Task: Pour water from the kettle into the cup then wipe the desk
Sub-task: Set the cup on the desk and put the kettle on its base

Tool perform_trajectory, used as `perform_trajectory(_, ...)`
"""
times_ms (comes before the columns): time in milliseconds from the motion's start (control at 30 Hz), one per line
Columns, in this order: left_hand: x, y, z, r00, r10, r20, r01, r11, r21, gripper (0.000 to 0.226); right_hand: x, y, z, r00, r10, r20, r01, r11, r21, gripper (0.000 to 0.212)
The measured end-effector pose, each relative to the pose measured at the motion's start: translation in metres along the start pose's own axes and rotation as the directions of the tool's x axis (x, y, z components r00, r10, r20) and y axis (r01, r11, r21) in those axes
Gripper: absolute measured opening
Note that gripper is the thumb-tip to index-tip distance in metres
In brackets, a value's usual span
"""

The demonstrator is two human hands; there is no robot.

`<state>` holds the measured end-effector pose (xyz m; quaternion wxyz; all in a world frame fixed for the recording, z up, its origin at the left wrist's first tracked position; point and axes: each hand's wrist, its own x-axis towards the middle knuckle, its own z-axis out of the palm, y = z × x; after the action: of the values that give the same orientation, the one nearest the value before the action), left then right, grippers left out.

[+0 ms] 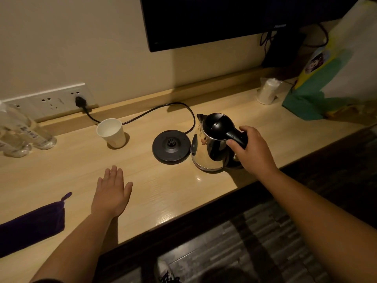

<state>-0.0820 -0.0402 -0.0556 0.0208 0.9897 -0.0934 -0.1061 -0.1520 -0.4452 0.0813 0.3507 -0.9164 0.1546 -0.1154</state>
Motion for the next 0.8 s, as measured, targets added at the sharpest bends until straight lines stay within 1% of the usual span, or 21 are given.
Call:
perform_trajectory(133,-0.001,0.001,-0.001,1.0,0.006,-0.008,-0.006,1.0,-0.01,0.071,0.003,0.004,0.001,0.996,0.085,0.041,-0.088,0.993,0.083,0.067)
perform_trajectory(233,-0.002,0.001,-0.001,1.0,0.007,-0.015,-0.007,1.0,-0.02,0.071,0.002,0.005,0.004,0.994,0.111,0.02,-0.113,0.984,0.138,0.053)
perform_trajectory(300,-0.002,0.0,-0.001,1.0,0.004,-0.015,-0.005,0.999,-0.033,0.071,0.001,0.002,0.007,0.993,0.119,-0.005,-0.116,0.976,0.185,0.048)
perform_trajectory(567,-0.002,0.001,-0.001,1.0,0.011,-0.029,-0.012,0.999,-0.048,0.069,0.015,-0.038,0.013,0.995,0.068,-0.073,-0.045,0.958,0.282,0.043)
perform_trajectory(800,-0.002,-0.001,0.002,0.999,0.008,-0.036,-0.01,0.998,-0.055,0.071,0.033,-0.07,0.038,1.0,-0.008,-0.028,0.016,0.959,0.284,0.042)
